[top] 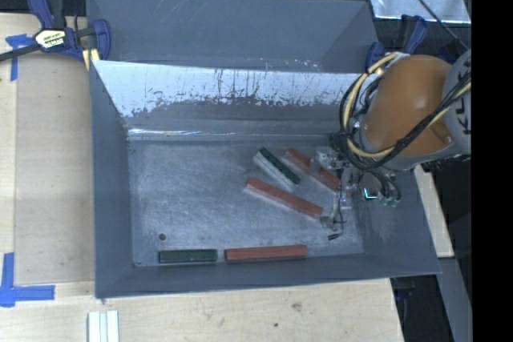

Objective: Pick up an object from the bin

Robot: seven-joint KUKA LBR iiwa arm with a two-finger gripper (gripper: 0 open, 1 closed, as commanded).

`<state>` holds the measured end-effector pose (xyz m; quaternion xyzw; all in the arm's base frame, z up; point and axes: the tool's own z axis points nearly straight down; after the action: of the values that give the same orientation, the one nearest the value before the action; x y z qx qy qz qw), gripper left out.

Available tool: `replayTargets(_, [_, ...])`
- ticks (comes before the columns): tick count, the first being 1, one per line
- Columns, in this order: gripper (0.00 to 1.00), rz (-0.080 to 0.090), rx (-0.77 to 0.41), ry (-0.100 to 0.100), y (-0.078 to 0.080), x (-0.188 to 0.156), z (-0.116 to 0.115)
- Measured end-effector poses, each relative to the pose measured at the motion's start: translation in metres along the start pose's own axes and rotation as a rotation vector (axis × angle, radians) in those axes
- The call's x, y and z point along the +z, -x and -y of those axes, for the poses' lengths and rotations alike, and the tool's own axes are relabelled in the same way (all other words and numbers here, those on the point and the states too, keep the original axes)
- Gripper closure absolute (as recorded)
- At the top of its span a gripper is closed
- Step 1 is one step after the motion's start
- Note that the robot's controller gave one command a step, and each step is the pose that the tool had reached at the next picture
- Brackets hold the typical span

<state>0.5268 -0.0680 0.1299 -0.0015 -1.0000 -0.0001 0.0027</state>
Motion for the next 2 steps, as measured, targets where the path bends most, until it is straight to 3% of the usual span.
replayTargets(1, [0.0,0.008,-0.002,-0.001,0.002,-0.005,0.0])
replayTargets(2, [1.0,0.009,0.153,0.002,0.03,0.058,-0.068])
